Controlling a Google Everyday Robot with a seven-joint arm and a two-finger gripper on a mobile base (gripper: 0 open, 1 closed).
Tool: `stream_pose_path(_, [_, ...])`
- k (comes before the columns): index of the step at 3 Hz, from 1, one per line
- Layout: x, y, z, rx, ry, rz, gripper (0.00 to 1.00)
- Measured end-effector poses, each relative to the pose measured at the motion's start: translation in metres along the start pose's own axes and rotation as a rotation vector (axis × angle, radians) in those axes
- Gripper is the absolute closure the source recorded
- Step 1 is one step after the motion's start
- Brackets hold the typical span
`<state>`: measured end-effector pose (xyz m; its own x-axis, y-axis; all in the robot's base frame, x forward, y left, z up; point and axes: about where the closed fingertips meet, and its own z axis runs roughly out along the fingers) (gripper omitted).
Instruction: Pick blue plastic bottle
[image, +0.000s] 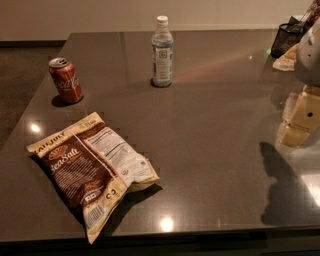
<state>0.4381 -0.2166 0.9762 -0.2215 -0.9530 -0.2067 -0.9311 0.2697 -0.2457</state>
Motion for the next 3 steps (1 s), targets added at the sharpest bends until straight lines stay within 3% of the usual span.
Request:
stream_pose_path(2, [-0.005,-0.013,-0.002,0.028,0.007,0.015,0.0])
stream_pose_path(3, [-0.014,-0.045,0.003,0.079,-0.014,0.052,0.0])
